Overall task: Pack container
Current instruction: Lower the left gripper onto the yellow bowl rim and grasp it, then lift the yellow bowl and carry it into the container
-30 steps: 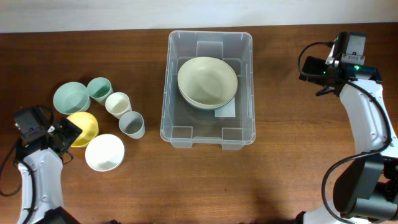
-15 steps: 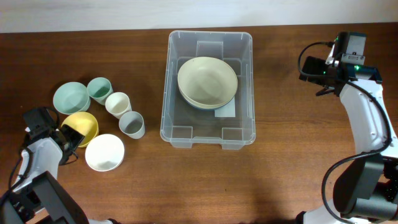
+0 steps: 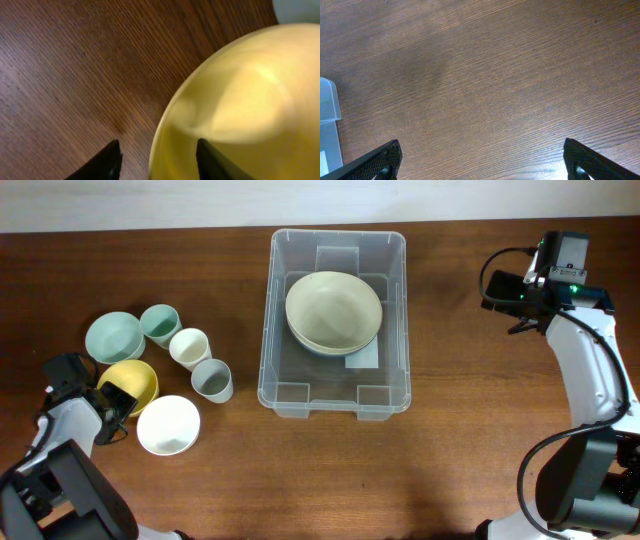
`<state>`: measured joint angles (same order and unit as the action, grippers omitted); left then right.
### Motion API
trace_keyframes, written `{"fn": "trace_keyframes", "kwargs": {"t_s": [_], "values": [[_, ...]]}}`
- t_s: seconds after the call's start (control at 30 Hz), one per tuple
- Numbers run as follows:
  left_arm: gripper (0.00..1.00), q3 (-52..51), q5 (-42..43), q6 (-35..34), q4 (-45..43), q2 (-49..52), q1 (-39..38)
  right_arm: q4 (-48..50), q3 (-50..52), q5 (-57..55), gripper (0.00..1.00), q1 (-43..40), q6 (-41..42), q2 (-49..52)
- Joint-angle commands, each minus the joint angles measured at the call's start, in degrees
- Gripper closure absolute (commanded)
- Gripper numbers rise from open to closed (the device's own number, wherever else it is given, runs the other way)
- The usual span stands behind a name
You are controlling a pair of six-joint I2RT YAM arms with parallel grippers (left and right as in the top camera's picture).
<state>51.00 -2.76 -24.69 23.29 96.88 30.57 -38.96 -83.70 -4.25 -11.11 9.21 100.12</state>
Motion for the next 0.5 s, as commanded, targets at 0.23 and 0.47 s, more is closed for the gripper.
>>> {"fn": "trace_keyframes", "kwargs": {"t_s": [0.23, 0.47], "values": [[0.99, 0.59, -3.41, -0.11, -0.24, 0.50, 0.37, 0.13, -0.63, -0.52, 0.01, -0.17, 0.50, -1.40], [0.99, 1.07, -7.78, -0.13, 2.60, -0.76, 0.37, 0.13, -0.63, -0.52, 0.01, -0.17, 0.50, -1.40]]}}
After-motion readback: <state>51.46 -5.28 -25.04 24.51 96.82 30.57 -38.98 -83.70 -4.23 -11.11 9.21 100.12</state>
